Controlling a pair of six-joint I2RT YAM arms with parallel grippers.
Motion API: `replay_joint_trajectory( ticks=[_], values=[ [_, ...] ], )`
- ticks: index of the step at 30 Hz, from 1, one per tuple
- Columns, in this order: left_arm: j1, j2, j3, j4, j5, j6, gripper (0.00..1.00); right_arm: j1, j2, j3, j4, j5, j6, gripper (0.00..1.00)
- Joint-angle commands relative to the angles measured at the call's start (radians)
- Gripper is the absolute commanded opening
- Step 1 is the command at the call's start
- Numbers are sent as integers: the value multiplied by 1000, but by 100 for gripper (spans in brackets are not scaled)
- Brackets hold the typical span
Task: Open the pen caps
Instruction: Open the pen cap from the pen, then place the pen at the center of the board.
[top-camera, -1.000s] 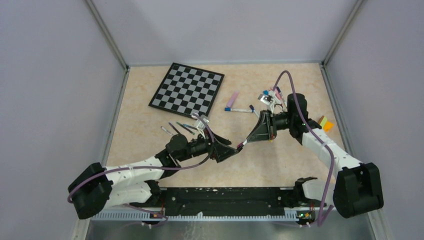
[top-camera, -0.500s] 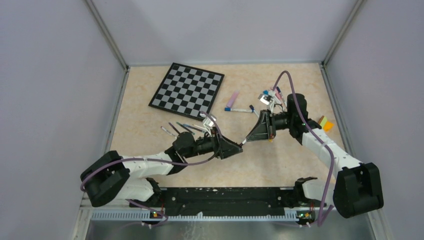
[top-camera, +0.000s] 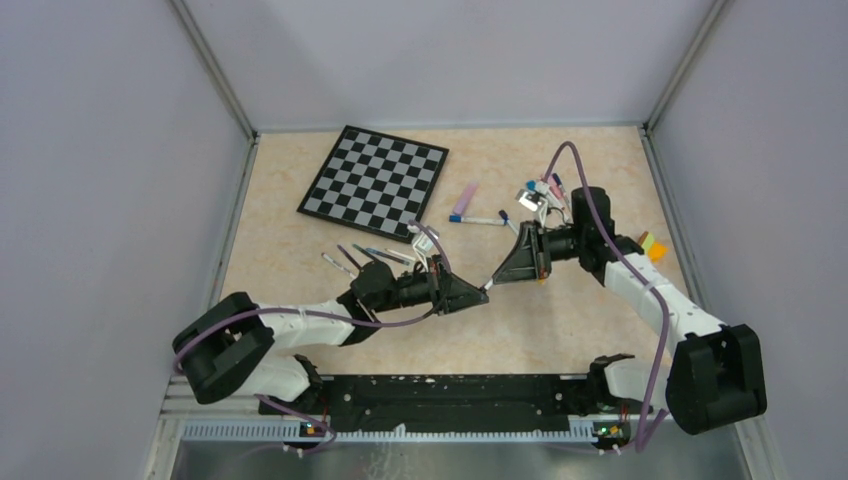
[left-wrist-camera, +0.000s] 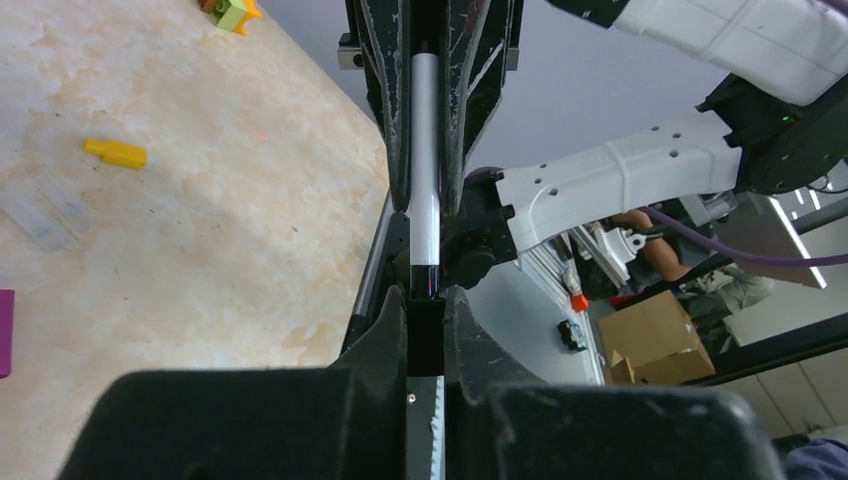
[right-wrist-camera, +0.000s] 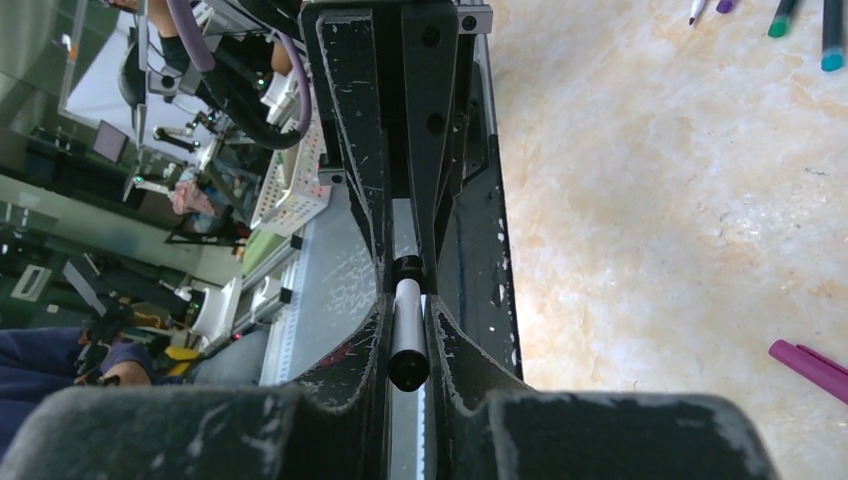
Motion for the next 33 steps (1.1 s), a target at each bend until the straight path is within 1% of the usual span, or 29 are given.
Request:
replay_joint_trajectory(
  ticks=[1, 4, 5, 8, 12, 15, 17, 19, 20, 23, 25, 28, 30, 33],
  values=[
    [1, -41, 35, -32, 19, 64, 0, -2, 8, 111, -146, 39, -171, 0],
    [18, -116, 18, -181, 26, 138, 0, -43, 27, 205, -296, 65, -310, 0],
    [34, -146, 7, -259, 31, 150, 0, -60, 41, 236, -321, 70, -330, 0],
    [85, -255, -46, -396, 50, 175, 0, -101, 69, 275, -347, 74, -353, 0],
    [147, -387, -121, -507, 78, 198, 0, -107, 86, 293, -349, 83, -360, 0],
    [162, -472, -147, -580, 50, 221, 0, -107, 102, 308, -363, 99, -372, 0],
    [168, -521, -136, -643, 11, 243, 0, -102, 123, 343, -452, 149, -467, 0],
    [170, -571, -104, -747, -64, 280, 0, -72, 168, 412, -596, 270, -623, 0],
    [171, -596, -83, -806, -117, 299, 0, -46, 194, 444, -647, 363, -669, 0],
    [171, -659, -9, -964, -247, 367, 0, 45, 294, 554, -758, 551, -756, 0],
    [172, -694, 37, -1069, -316, 405, 0, 122, 393, 648, -843, 663, -813, 0],
    [171, -727, 87, -1161, -386, 445, 0, 227, 531, 797, -946, 823, -873, 0],
    [172, -760, 107, -1204, -418, 460, 0, 298, 610, 880, -976, 925, -891, 0],
    [171, -811, 121, -1257, -458, 471, 0, 369, 732, 1006, -1002, 1041, -897, 2]
  ],
)
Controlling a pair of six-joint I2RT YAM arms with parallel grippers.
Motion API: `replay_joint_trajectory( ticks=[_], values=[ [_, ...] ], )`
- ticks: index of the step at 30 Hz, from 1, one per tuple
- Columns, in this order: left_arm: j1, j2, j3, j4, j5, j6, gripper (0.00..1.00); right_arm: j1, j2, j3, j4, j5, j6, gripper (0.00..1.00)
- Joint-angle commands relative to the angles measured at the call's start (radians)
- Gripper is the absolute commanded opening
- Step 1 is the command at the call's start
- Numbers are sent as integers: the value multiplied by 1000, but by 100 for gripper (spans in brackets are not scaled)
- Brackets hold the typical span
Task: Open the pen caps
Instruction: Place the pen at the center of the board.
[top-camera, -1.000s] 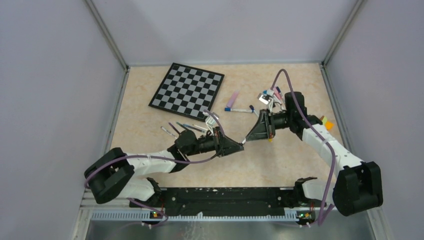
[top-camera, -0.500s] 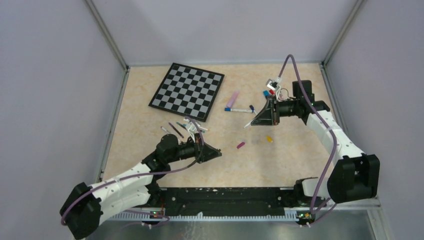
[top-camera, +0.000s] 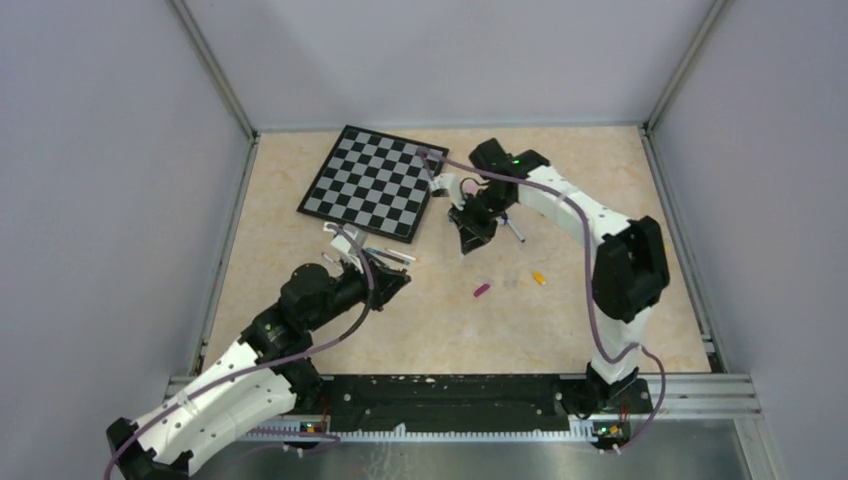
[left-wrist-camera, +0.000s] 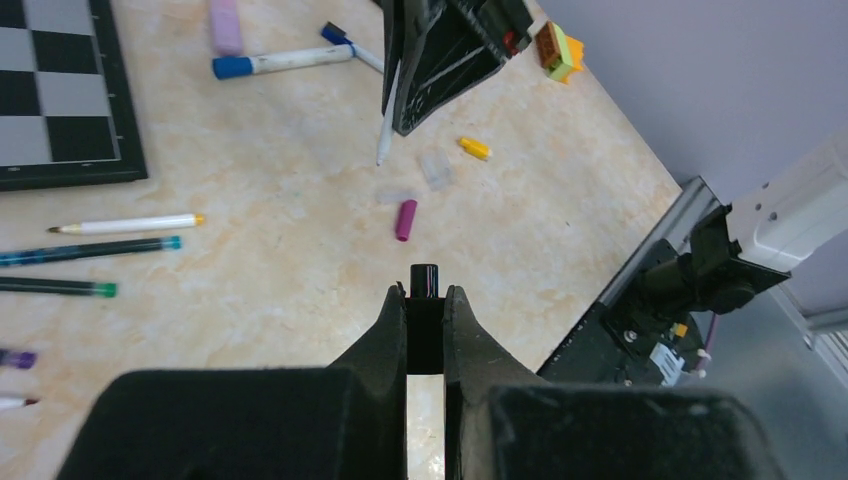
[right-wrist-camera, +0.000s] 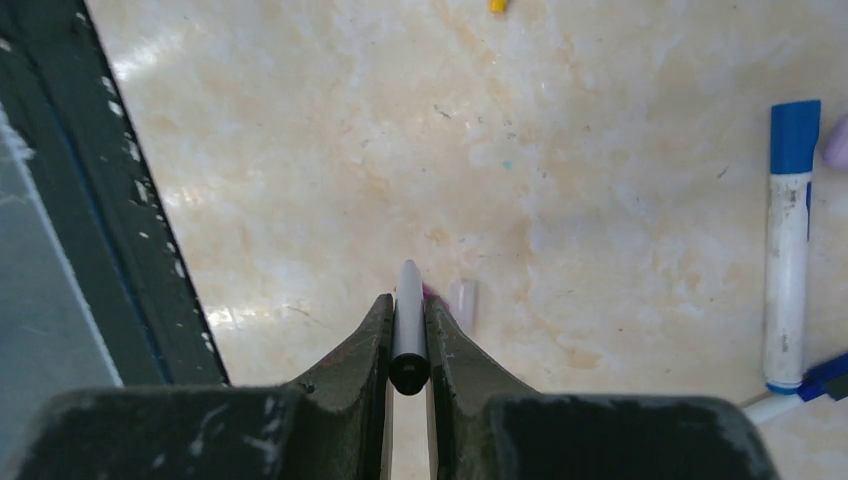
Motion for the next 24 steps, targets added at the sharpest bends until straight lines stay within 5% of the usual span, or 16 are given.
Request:
replay_joint_trajectory(
  ticks=[1, 8, 24],
  values=[
    [5, -72, 45, -143, -108, 60, 0, 101, 140, 186, -123, 264, -73, 2],
    [5, -212, 66, -252, -204, 78, 0, 188, 362, 446, -178, 424, -53, 6],
    [5, -361, 92, -353, -275, 95, 0, 340, 526, 513, -96, 673, -25, 22]
  ],
)
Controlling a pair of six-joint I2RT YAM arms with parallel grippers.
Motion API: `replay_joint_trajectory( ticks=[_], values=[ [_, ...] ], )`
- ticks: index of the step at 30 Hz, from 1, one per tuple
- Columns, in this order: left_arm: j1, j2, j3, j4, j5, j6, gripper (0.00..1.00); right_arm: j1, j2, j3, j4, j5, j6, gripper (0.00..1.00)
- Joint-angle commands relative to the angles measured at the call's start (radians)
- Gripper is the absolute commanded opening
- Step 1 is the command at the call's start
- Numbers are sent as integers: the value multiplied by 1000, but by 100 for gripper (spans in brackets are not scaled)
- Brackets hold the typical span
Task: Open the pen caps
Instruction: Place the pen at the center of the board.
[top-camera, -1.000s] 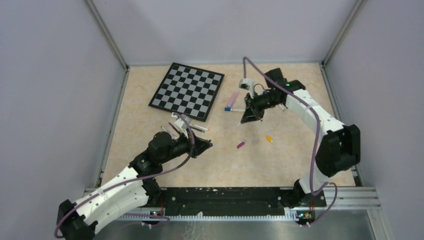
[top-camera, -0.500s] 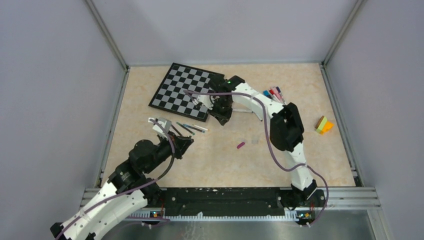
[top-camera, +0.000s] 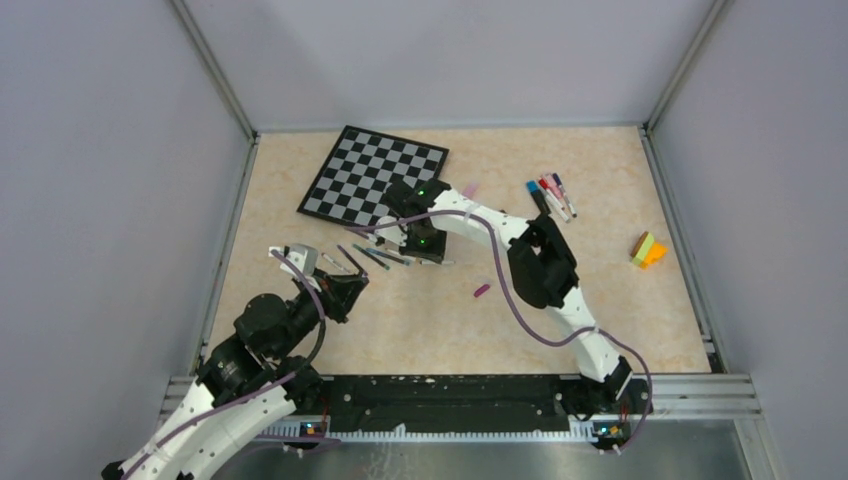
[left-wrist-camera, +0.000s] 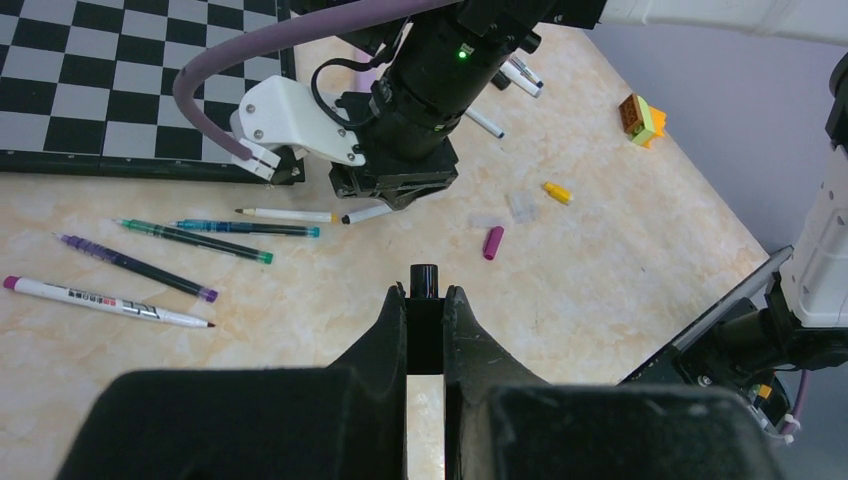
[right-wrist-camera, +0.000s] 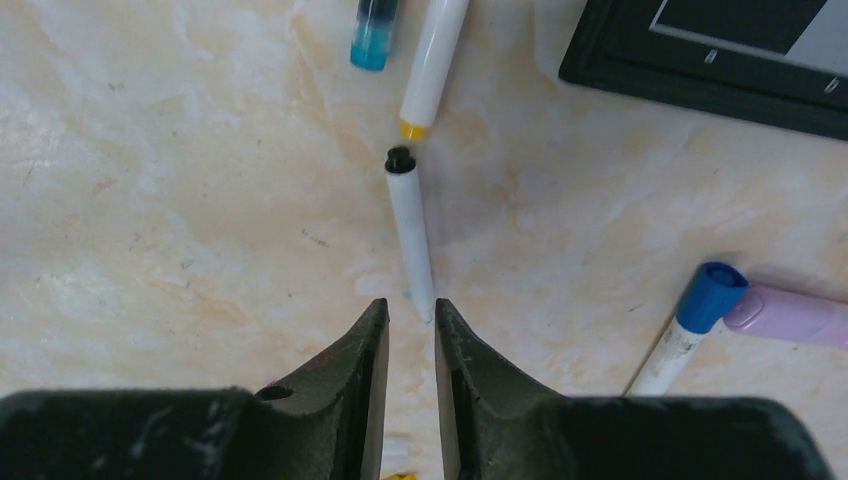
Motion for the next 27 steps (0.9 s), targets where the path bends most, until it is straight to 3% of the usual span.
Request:
replay_joint_trajectory(
  ticks=[1, 7, 15, 19, 22, 24, 26, 27],
  values=[
    [6, -11, 40, -12, -17, 14, 0, 21, 50, 86, 41, 60, 27, 22],
    [5, -20, 42, -21, -19, 4, 0, 24, 73, 114, 40, 36, 44, 22],
    [5, -15, 33, 34, 1, -12, 0, 13, -25, 80, 21, -58, 49, 30],
    [4, -7, 23, 65, 31, -26, 0, 7, -91, 29, -22, -248, 21, 32],
    [5, -5, 32, 77, 53, -27, 0, 12, -185, -133, 6, -406, -32, 42],
    [5, -6, 39, 78, 62, -30, 0, 26, -274, -275, 69, -425, -61, 50],
    [4, -7, 45, 79, 68, -35, 0, 39, -343, -401, 136, -426, -77, 65],
    [4, -7, 46, 82, 70, -37, 0, 47, -374, -454, 168, -416, -80, 66]
  ],
)
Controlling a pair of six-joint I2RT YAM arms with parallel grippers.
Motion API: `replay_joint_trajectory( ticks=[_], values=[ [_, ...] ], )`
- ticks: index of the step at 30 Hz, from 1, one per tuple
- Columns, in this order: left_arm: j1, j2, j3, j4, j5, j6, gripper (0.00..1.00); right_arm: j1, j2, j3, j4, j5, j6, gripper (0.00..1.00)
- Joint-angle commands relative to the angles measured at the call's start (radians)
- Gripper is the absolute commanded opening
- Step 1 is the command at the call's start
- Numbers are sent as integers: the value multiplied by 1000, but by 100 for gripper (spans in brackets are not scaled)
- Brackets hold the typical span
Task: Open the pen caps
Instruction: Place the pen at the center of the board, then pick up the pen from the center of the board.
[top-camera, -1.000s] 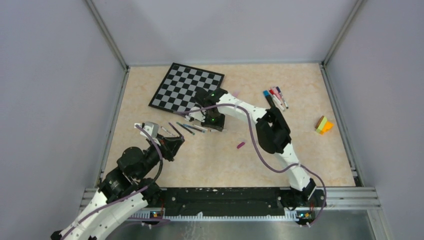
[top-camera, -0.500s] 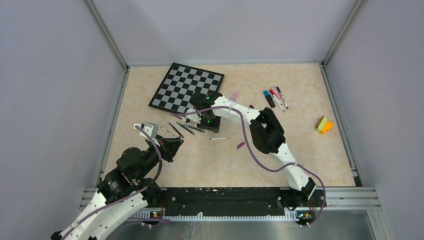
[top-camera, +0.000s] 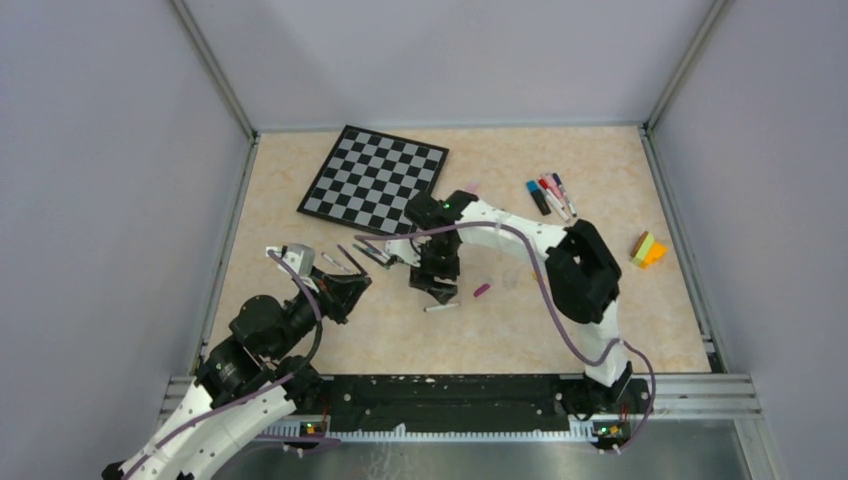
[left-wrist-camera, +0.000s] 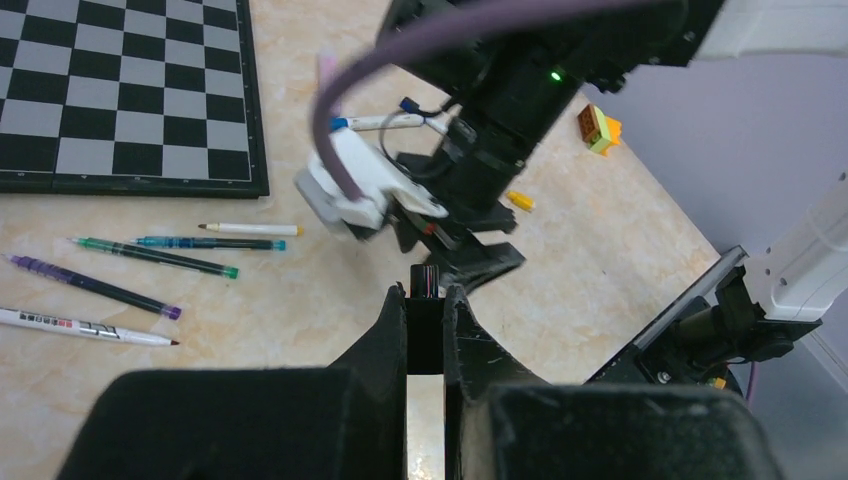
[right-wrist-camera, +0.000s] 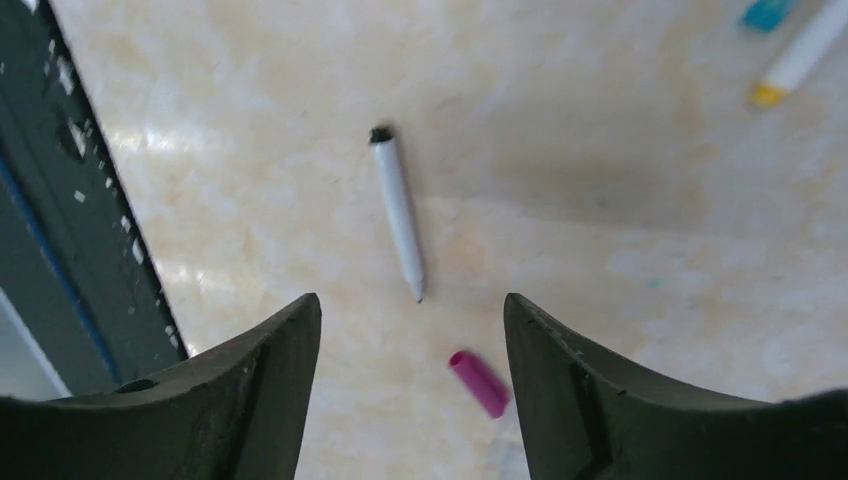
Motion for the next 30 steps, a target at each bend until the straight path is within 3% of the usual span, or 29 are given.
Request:
replay_joint_trajectory(
  ticks=[1, 6, 14, 16, 20, 24, 30],
  values=[
    [5, 5, 42, 64, 32, -13, 0, 41, -183, -220, 125, -73, -62, 67],
    [4, 9, 27, 90, 40, -26, 0, 105, -285, -466, 368, 77, -23, 69],
    [5, 5, 31, 76, 33, -35, 0, 243, -374, -692, 620, 254, 21, 66],
    [5, 0, 29, 74, 30, -36, 0, 249, -382, -716, 640, 251, 24, 58],
    [5, -1, 25, 83, 30, -35, 0, 249, -378, -716, 626, 205, 24, 26],
    [5, 0, 20, 91, 33, -35, 0, 248, -348, -688, 592, 138, 20, 0],
    [5, -1, 14, 103, 41, -39, 0, 179, -292, -585, 557, 120, 40, 0]
  ],
)
